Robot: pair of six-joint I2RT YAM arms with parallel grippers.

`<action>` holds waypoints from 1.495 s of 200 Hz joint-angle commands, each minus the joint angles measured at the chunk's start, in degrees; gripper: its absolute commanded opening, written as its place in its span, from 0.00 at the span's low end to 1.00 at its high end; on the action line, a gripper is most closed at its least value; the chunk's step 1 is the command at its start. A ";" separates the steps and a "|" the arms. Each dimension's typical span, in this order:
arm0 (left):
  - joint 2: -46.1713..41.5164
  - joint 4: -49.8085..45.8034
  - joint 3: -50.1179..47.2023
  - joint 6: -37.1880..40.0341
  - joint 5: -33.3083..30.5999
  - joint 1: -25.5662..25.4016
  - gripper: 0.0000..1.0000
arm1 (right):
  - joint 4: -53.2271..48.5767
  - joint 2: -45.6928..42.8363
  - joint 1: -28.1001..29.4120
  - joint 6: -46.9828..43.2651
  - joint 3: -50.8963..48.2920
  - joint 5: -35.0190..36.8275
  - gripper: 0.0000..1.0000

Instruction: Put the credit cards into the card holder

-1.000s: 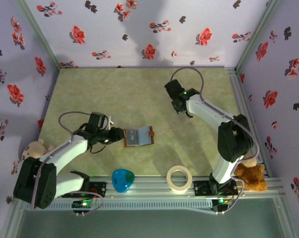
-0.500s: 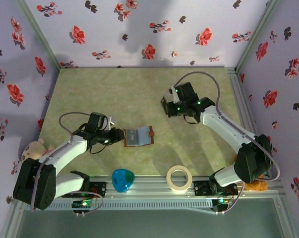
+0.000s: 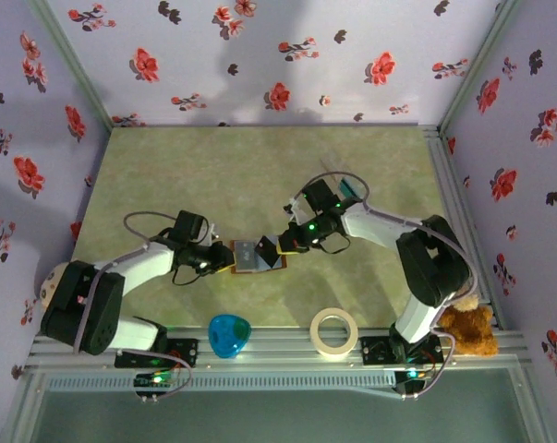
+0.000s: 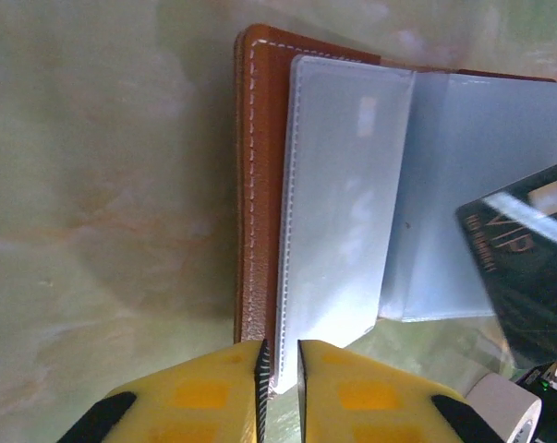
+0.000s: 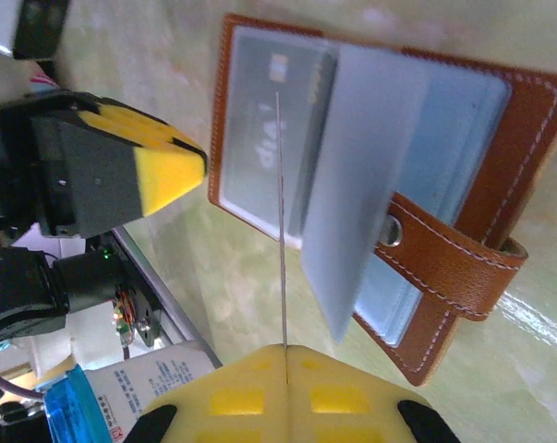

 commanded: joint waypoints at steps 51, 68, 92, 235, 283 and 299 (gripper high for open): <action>2.06 0.79 1.01 0.43 -2.95 0.51 0.11 | -2.87 5.92 -1.21 -1.76 2.40 -2.55 0.00; 2.54 -0.38 1.27 0.89 -4.02 0.53 0.08 | -1.91 6.09 -1.69 -1.09 1.67 -2.67 0.00; 2.83 -0.40 1.36 1.15 -4.02 0.52 0.05 | 0.54 6.28 -1.90 0.10 0.69 -3.96 0.00; 4.34 -0.48 1.59 1.32 -4.29 0.58 0.00 | 3.56 11.45 -2.07 0.49 1.69 -6.49 0.00; 4.94 -1.30 2.59 1.61 -3.83 0.56 0.00 | 13.31 10.97 -1.61 9.91 -1.57 -2.14 0.03; 4.97 -1.30 2.47 1.78 -3.79 0.52 0.00 | 17.04 10.51 -0.87 12.34 -2.77 -0.93 0.03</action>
